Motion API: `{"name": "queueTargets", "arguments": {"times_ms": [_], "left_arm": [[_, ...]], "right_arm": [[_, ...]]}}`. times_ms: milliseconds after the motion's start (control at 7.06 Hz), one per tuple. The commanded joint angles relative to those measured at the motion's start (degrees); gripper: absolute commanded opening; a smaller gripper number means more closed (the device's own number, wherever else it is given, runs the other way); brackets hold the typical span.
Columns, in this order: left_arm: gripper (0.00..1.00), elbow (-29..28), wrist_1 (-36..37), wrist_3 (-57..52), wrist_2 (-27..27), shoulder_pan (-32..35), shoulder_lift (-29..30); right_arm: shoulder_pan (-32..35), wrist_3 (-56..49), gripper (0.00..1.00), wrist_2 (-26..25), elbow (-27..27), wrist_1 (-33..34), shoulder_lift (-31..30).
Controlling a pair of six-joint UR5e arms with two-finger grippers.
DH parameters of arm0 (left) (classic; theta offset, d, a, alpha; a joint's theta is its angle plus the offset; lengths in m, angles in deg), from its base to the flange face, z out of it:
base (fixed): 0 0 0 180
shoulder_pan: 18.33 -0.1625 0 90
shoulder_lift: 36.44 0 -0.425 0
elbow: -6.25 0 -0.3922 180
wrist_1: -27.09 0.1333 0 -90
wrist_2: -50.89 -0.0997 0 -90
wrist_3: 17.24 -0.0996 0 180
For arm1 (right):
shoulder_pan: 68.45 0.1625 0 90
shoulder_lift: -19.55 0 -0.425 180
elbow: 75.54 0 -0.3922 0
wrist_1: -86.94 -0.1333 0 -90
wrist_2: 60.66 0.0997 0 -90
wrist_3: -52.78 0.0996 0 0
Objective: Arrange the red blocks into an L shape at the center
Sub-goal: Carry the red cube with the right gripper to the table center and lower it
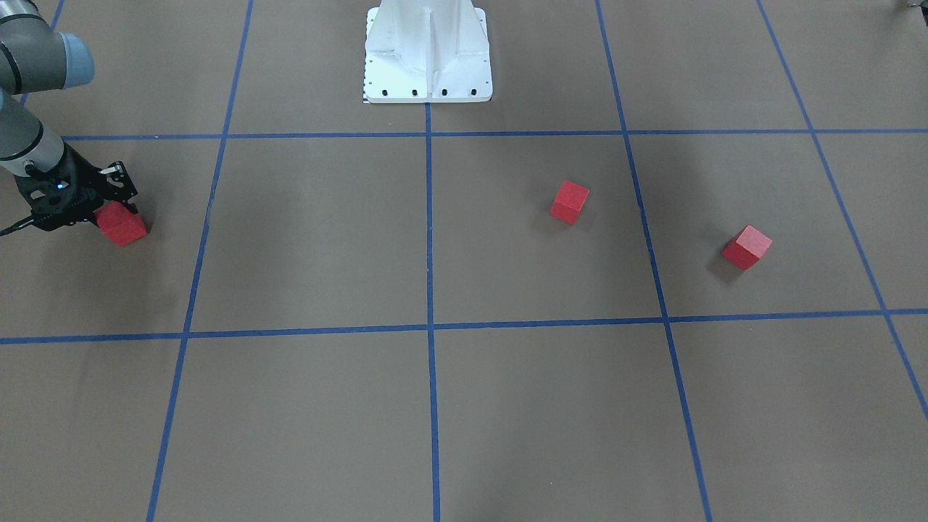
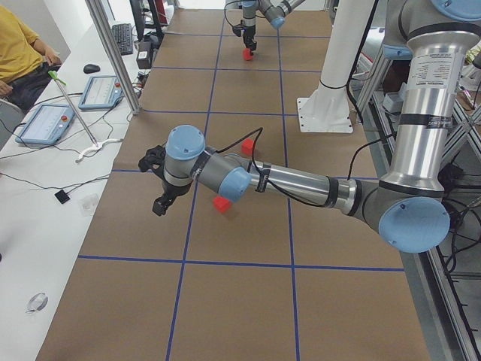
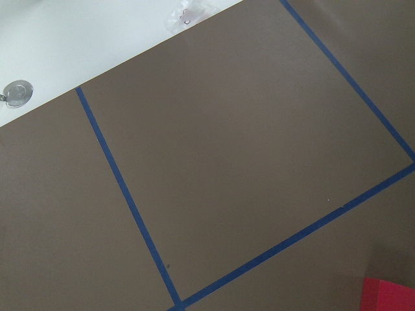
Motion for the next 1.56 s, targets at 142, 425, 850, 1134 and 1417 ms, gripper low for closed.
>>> {"name": "queueTargets", "arguments": {"times_ms": [142, 425, 850, 1134, 1417], "left_arm": [[1.0, 0.0, 0.0, 0.0, 0.0, -0.03, -0.06], [1.0, 0.0, 0.0, 0.0, 0.0, -0.03, -0.06], [1.0, -0.09, 0.09, 0.09, 0.0, -0.03, 0.03], [1.0, -0.17, 0.09, 0.09, 0.0, -0.12, -0.06], [1.0, -0.61, 0.0, 0.09, 0.0, -0.12, 0.03]], "right_arm": [[-0.16, 14.55, 0.0, 0.41, -0.67, 8.66, 12.53], [-5.48, 27.03, 0.0, -0.46, 0.03, 22.48, 28.01], [-14.29, 42.87, 0.0, -6.95, 5.19, 30.17, 43.85], [-18.95, 48.69, 0.0, -11.17, 14.15, 30.09, 51.69], [-22.65, 50.55, 0.0, -13.9, 15.33, 30.0, 52.95]]}}
